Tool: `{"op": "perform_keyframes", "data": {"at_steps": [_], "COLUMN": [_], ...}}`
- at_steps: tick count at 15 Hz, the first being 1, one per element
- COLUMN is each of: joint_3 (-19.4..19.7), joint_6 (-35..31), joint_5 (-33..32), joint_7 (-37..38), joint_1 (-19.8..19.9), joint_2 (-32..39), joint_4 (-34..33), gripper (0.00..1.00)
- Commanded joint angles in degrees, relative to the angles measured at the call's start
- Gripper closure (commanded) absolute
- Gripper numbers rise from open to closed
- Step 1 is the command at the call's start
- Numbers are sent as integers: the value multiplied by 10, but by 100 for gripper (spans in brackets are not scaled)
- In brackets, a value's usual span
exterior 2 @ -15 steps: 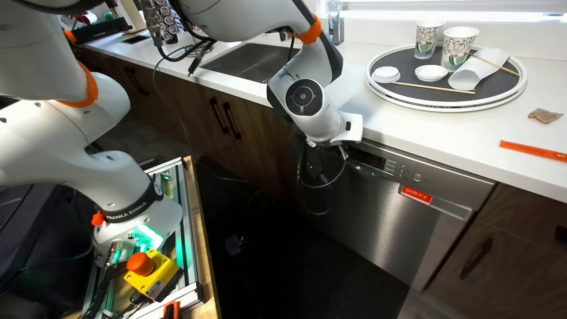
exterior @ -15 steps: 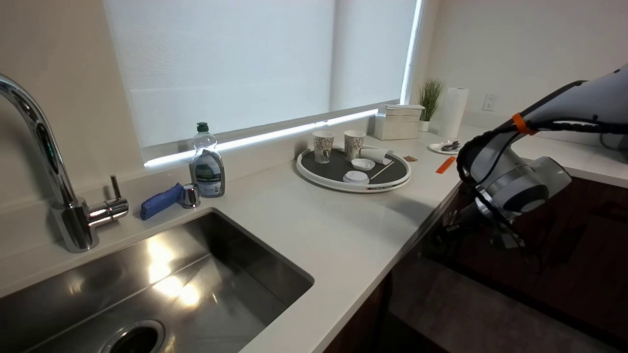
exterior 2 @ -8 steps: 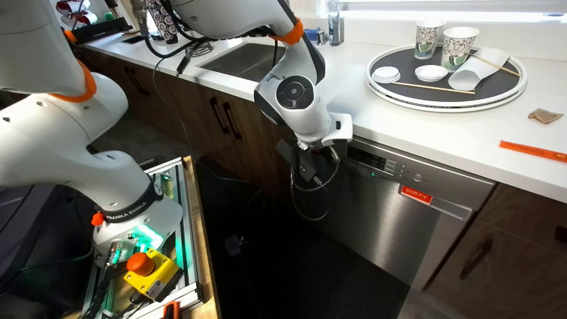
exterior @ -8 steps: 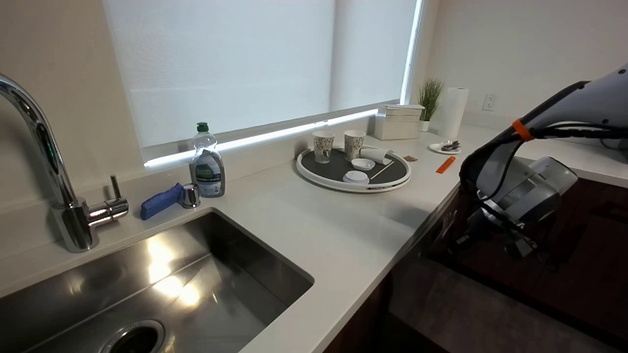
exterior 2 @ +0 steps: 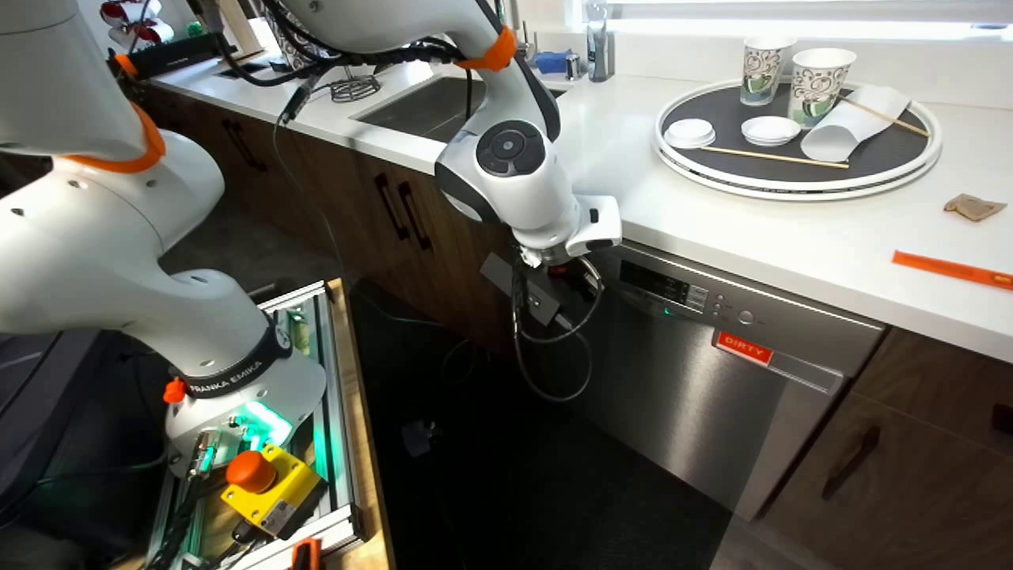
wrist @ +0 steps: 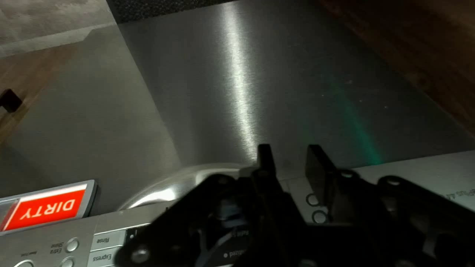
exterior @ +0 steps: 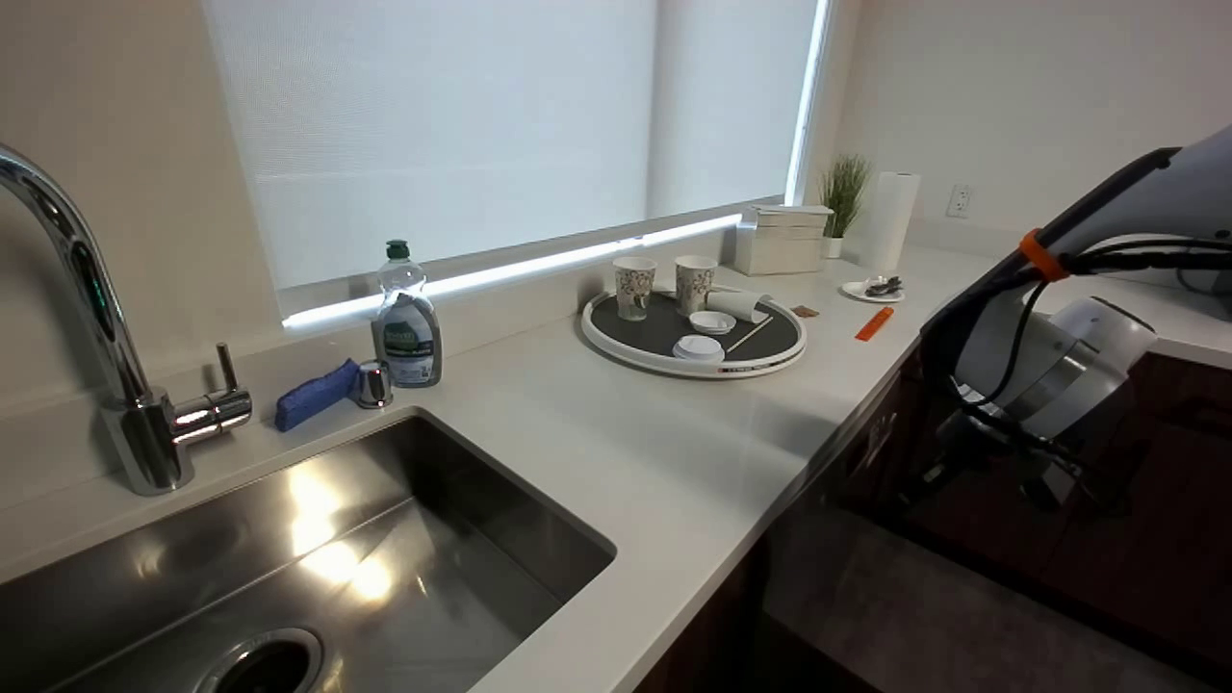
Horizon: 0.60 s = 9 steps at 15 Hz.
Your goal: Press a button on the dishwasher
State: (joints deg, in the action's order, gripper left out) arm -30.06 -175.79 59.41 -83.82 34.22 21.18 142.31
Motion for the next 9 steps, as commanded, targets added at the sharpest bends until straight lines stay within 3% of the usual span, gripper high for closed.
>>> {"op": "perform_keyframes", "data": {"at_steps": [1,6,9], "joint_3": [31,71,90], "joint_6": [-8,-3,-3], "joint_5": [-38,-74,-97], "joint_7": [34,73,90], "joint_1": [-35,-73,-93], "joint_2": [-43,-77,-97], "joint_4": [39,68,85], "gripper": [38,1,0]}}
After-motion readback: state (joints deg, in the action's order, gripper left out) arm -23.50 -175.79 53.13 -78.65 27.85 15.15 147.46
